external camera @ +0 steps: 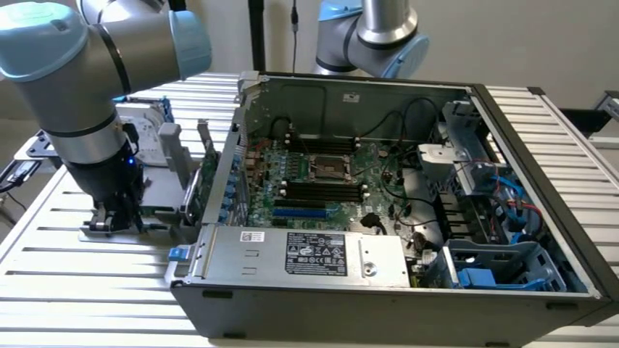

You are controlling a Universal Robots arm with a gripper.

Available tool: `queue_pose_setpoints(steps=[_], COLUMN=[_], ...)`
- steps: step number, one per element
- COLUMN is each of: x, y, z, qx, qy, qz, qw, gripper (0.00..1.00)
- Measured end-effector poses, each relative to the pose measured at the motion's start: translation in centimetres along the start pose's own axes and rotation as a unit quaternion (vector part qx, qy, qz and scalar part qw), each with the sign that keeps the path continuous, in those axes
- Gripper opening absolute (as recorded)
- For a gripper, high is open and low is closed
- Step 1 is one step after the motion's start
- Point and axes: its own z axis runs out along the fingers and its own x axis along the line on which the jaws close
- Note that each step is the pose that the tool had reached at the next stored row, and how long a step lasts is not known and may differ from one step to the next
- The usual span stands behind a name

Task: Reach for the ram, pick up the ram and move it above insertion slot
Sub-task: 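Pick up the ram and move it above insertion slot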

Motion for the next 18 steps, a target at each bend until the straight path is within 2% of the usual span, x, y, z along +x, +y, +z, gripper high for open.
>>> queue_pose_setpoints(steps=[4, 7, 9, 13, 16, 18], x=[0.05, 0.07, 0.09, 0.1, 0.11, 0.12], y=[0.01, 0.01, 0.0, 0.01, 0.02, 0.05], z=[0.0, 0.0, 0.0, 0.0, -0.11, -0.58], qx=[0.0002, 0.0021, 0.0033, 0.0035, 0.0036, 0.0035], qy=[-0.0001, -0.0012, -0.0032, -0.0083, -0.0097, -0.0101], qz=[0.0, 0.0, 0.0, 0.001, 0.001, 0.001], qw=[1.0, 1.0, 1.0, 1.0, 0.9999, 0.9999], gripper=[0.13, 0.13, 0.13, 0.13, 0.13, 0.13])
